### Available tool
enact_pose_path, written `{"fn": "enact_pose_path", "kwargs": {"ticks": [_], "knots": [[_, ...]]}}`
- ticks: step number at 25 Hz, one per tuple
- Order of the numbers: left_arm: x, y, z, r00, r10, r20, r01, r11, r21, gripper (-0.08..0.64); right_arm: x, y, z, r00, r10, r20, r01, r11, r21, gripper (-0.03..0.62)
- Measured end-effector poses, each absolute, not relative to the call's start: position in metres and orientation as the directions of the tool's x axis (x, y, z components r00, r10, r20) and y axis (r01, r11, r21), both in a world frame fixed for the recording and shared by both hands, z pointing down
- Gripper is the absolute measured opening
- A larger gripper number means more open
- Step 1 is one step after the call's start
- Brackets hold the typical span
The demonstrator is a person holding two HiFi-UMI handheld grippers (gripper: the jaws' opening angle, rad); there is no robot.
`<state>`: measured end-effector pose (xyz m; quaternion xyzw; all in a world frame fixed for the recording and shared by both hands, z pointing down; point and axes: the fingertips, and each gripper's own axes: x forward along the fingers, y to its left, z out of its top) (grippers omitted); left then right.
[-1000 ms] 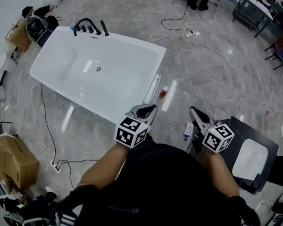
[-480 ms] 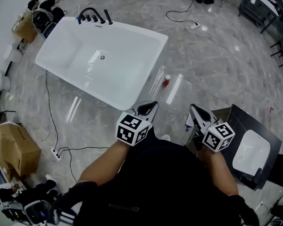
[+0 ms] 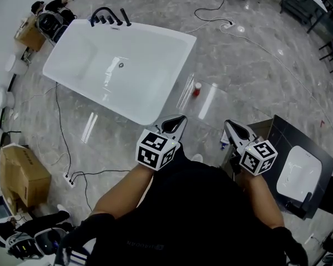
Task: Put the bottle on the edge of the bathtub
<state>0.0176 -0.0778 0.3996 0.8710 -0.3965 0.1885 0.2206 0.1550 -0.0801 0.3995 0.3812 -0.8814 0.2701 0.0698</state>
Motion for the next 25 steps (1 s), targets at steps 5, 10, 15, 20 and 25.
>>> {"fn": "enact_pose_path", "kwargs": {"ticks": [5, 10, 15, 20, 25], "knots": [[0.022, -0.076, 0.396, 0.614, -0.606, 0.506, -0.772, -0.596, 0.221, 0.017, 0.157, -0.080, 0.397, -0.701, -0.636, 0.323, -0.708, 0.564, -0.426, 0.035], [0.026, -0.075, 0.389, 0.615, -0.613, 0.496, -0.770, -0.602, 0.211, 0.017, 0.157, -0.077, 0.393, -0.706, -0.634, 0.315, -0.703, 0.575, -0.418, 0.035], [0.028, -0.073, 0.387, 0.620, -0.607, 0.497, -0.764, -0.612, 0.205, 0.017, 0.157, -0.076, 0.389, -0.706, -0.638, 0.307, -0.702, 0.577, -0.417, 0.035], [0.029, -0.069, 0.388, 0.606, -0.615, 0.505, -0.769, -0.616, 0.172, 0.017, 0.158, -0.072, 0.390, -0.708, -0.637, 0.304, -0.700, 0.579, -0.418, 0.035], [0.031, -0.065, 0.390, 0.610, -0.611, 0.505, -0.767, -0.616, 0.181, 0.017, 0.155, -0.068, 0.393, -0.712, -0.633, 0.304, -0.696, 0.580, -0.423, 0.035]]}}
